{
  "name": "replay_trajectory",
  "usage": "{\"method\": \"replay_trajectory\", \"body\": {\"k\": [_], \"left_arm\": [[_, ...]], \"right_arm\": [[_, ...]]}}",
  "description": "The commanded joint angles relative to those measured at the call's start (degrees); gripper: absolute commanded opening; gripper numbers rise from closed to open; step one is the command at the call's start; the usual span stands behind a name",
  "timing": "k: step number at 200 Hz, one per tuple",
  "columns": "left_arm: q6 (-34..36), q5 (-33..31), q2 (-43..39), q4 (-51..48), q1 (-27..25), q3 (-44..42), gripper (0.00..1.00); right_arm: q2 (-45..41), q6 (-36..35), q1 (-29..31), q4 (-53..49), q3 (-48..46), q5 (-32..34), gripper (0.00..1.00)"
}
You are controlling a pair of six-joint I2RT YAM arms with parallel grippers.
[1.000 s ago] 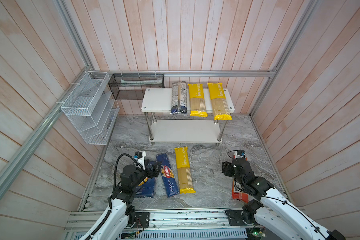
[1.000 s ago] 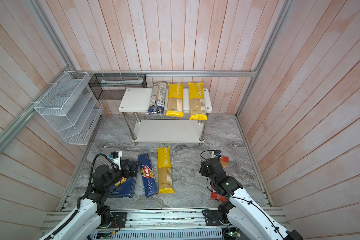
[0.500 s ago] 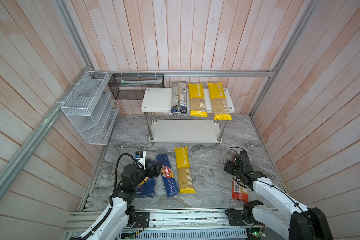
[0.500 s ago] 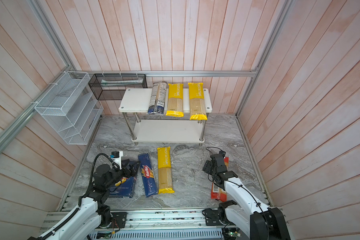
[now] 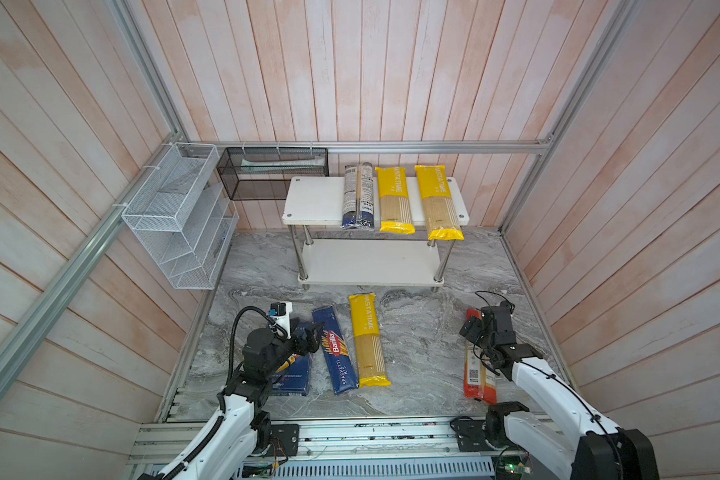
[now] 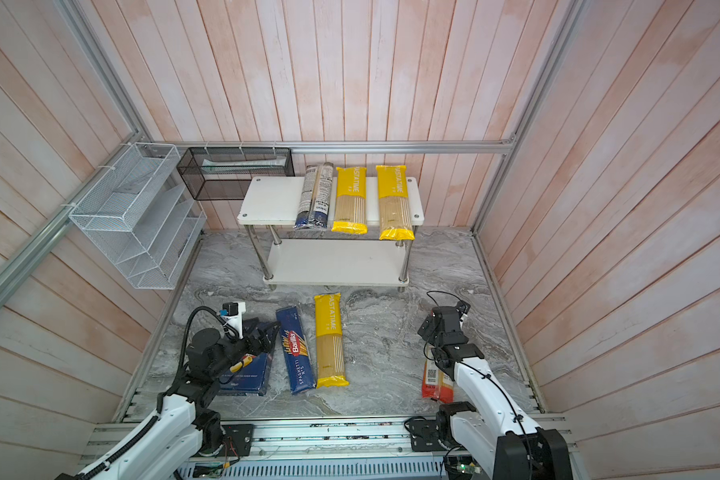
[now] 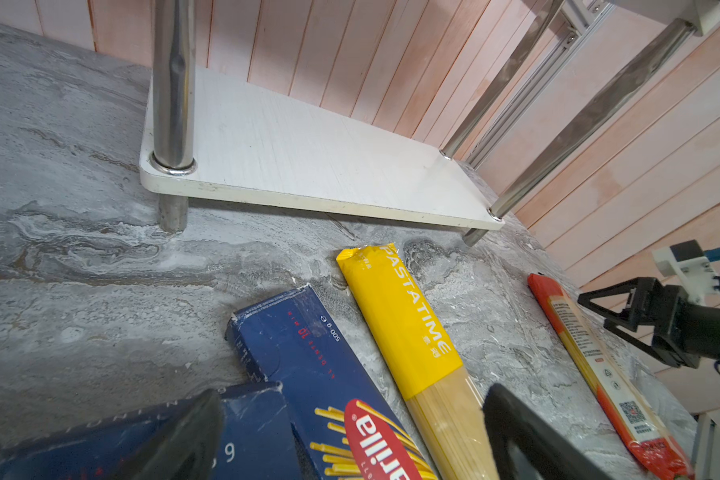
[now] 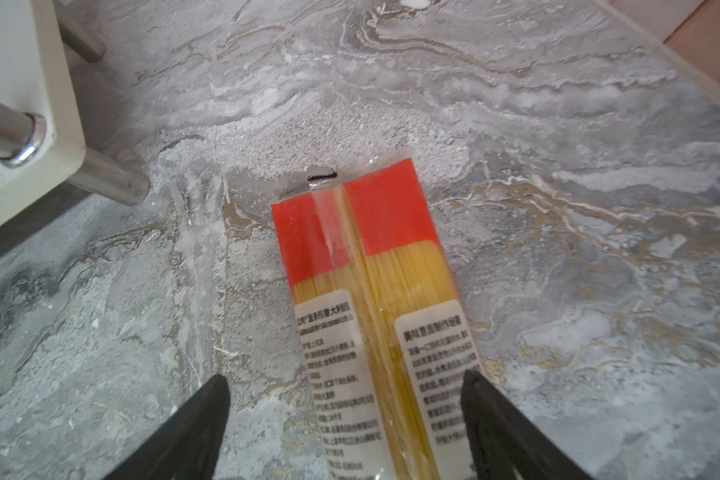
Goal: Place and organize the pasta boxes and bags onto the shelf
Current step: 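Lower the right gripper over the red-topped spaghetti pack's end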
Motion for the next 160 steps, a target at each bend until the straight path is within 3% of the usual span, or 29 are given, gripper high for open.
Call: {"method": "replay_trajectory", "body": {"k": [1, 58, 119, 160], "left_arm": [[0.2, -0.2, 0.1, 1.5, -0.3, -0.9, 1.0], [0.3, 1.0, 3.3, 2.0, -0.3, 0.0, 1.0], [0.2, 2.3, 6.0, 2.6, -0.4, 0.9, 1.0], [0.5, 2.1, 5.4, 2.2, -0.4, 0.7, 1.0]], "right_arm": [[-1.4, 1.0, -1.0, -3.9, 1.3, 2.4, 0.88], [1.5, 4.0, -3.6, -3.5, -0.5, -1.3, 0.89], [7.7, 2.5, -4.0, 1.4, -2.6, -7.3, 0.91], [7.6, 3.7, -4.0, 6.0, -3.5, -16.6, 0.91]]}}
